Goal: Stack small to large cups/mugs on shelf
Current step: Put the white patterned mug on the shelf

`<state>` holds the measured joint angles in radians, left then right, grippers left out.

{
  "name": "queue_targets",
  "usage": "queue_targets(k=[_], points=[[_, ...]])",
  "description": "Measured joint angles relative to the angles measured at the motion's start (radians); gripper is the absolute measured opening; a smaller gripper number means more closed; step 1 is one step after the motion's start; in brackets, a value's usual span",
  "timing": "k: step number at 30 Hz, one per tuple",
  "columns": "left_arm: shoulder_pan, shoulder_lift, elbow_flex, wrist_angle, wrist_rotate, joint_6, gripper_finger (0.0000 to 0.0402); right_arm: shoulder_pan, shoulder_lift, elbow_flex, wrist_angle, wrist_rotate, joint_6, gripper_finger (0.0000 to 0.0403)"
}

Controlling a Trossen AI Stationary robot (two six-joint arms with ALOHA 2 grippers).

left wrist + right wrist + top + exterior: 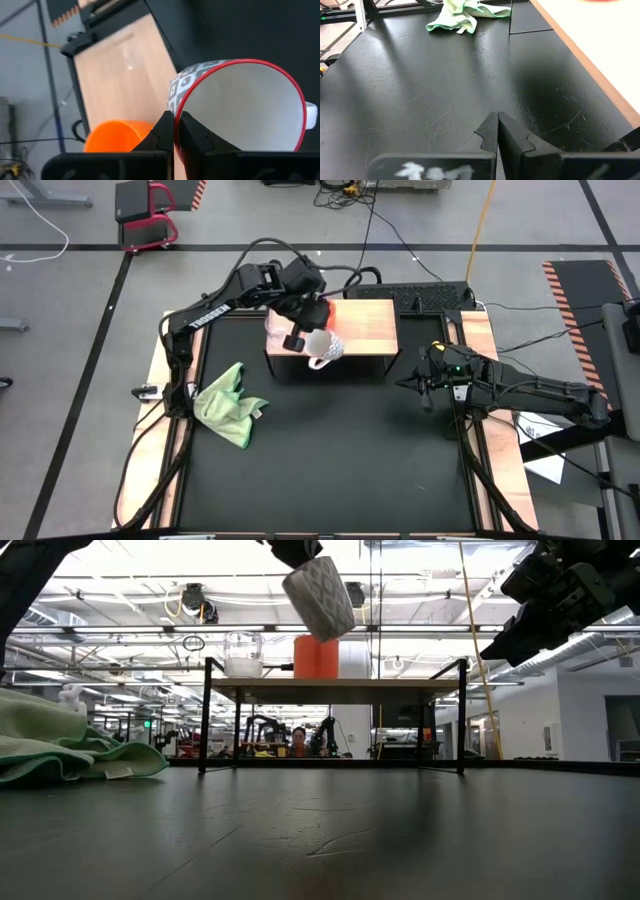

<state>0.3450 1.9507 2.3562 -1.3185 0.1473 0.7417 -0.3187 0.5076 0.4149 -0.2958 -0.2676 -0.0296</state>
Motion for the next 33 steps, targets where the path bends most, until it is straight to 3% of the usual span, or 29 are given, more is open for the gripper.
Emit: queue_targets(k=[12, 33], points=[[-0.087, 0.007, -0.029, -0.097, 0.073, -0.044, 0.001, 0.0, 0.0, 0.0, 0.0, 0.0, 0.0, 0.0], [-0.219, 0.008, -0.378, 0.14, 0.088, -0.057, 0.001, 0.0, -0.001, 0.0, 0.0, 0.0, 0.0, 0.0]])
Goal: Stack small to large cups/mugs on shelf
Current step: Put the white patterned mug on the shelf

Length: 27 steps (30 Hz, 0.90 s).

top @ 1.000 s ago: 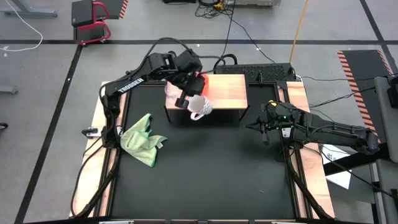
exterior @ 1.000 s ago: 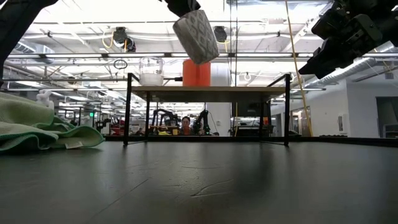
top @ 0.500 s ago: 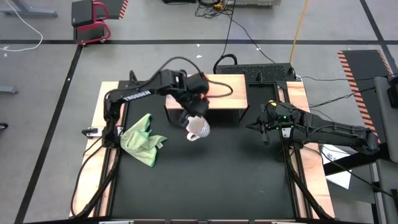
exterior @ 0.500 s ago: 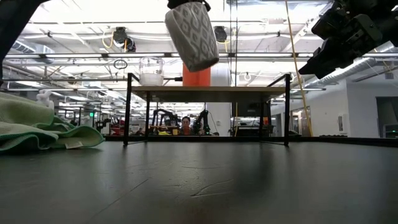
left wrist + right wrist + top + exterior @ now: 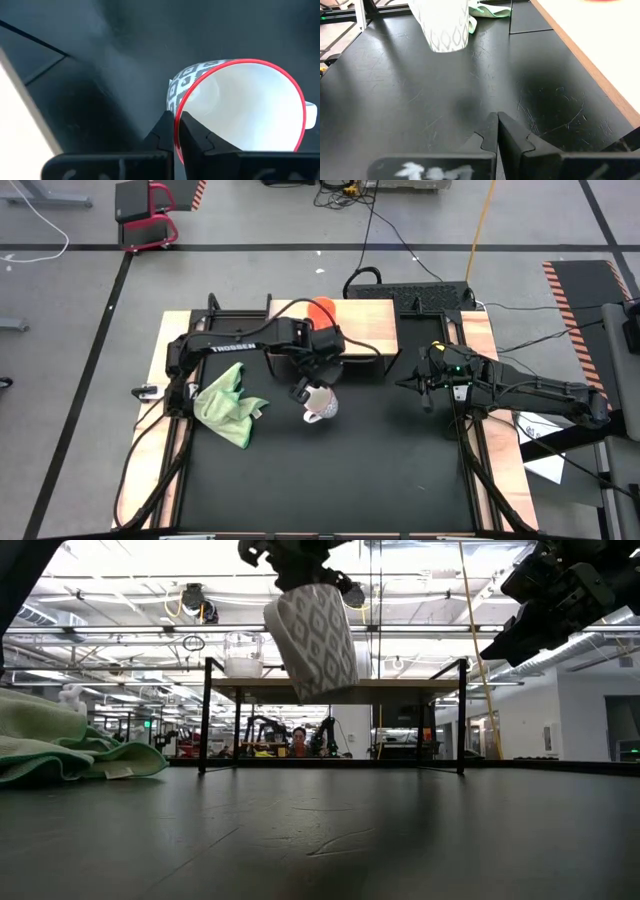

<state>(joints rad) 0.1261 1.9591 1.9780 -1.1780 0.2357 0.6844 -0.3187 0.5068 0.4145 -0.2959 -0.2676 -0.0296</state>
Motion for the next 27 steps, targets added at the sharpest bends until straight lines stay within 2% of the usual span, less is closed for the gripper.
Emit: queue_targets(k=[7, 19, 27], points=[[-0.018, 0.0, -0.065, 0.092, -0.001, 0.002, 0.001, 0.0, 0.0, 0.0, 0.0, 0.0, 0.0, 0.0], [-0.032, 0.11, -0.066, 0.07, -0.114, 0.014, 0.001, 0.0, 0.002, 0.0, -0.001, 0.0, 0.0, 0.0], [-0.031, 0.124, -0.066, 0.068, -0.133, 0.022, 0.001, 0.0, 0.002, 0.0, 0.0, 0.0, 0.002, 0.0]])
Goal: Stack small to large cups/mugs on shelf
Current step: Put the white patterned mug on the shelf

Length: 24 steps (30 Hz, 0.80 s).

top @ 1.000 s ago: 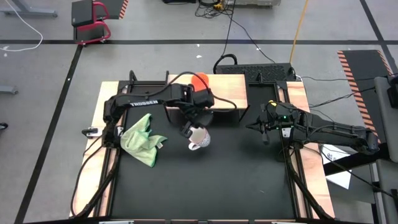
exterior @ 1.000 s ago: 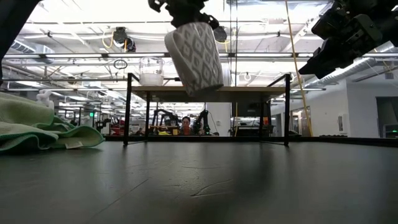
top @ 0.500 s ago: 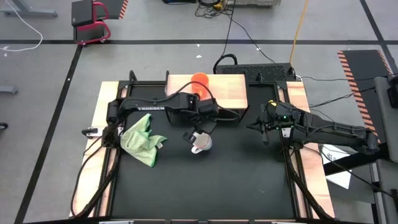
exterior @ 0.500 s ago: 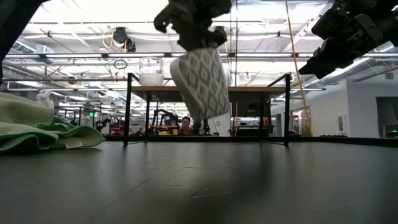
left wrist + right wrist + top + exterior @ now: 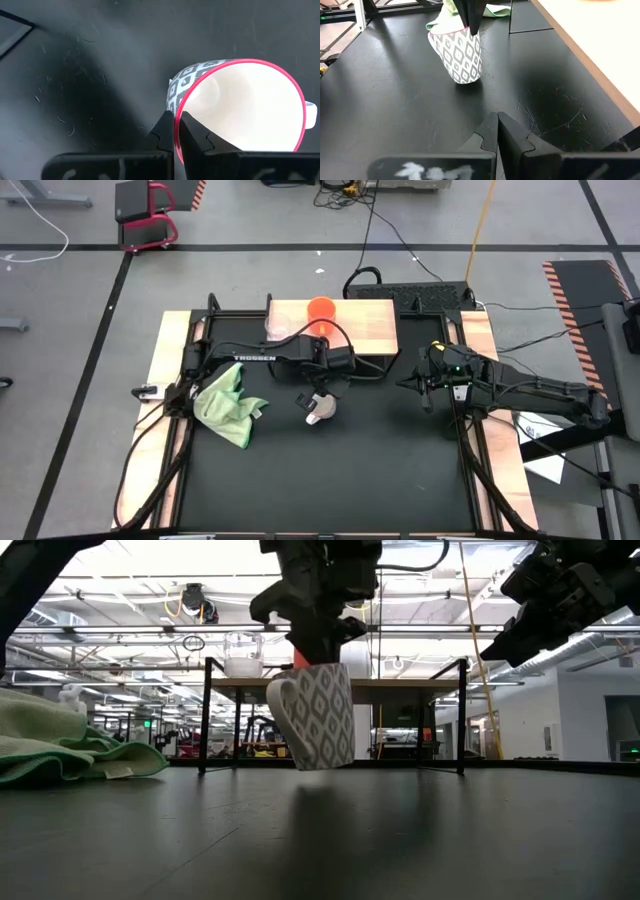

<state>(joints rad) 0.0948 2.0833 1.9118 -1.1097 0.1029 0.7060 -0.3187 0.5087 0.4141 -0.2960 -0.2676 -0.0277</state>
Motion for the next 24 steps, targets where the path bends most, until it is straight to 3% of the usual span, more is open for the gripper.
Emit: queue_targets(k=[24], points=[[0.001, 0.0, 0.0, 0.057, 0.059, 0.006, 0.001, 0.0, 0.001, 0.0, 0.0, 0.0, 0.001, 0.0]])
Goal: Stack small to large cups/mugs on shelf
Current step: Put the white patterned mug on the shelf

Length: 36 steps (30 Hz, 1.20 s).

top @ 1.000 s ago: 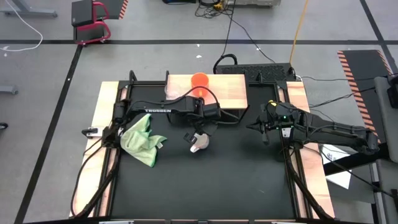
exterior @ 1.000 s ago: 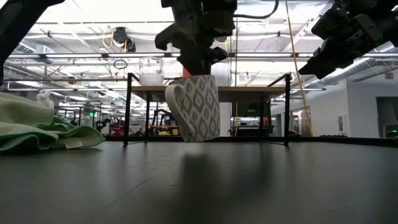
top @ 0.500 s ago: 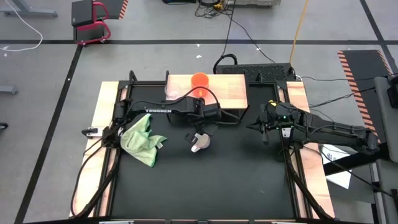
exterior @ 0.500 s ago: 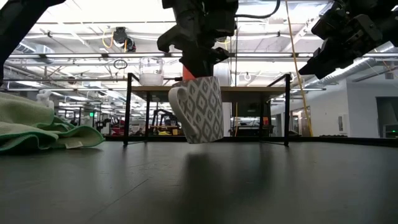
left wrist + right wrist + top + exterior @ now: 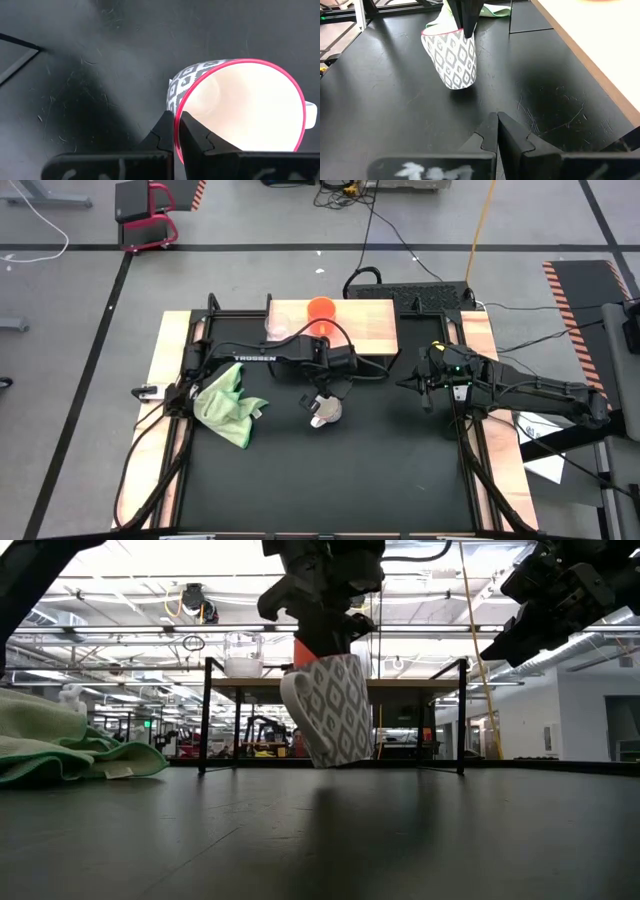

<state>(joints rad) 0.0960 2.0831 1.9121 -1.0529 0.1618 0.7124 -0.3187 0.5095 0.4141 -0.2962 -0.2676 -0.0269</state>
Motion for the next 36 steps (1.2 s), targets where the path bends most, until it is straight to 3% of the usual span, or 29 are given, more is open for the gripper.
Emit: queue_targets(k=[36], points=[[-0.001, 0.052, 0.002, -0.046, 0.022, -0.041, 0.001, 0.0, 0.007, 0.0, 0.0, 0.0, 0.0, 0.0]])
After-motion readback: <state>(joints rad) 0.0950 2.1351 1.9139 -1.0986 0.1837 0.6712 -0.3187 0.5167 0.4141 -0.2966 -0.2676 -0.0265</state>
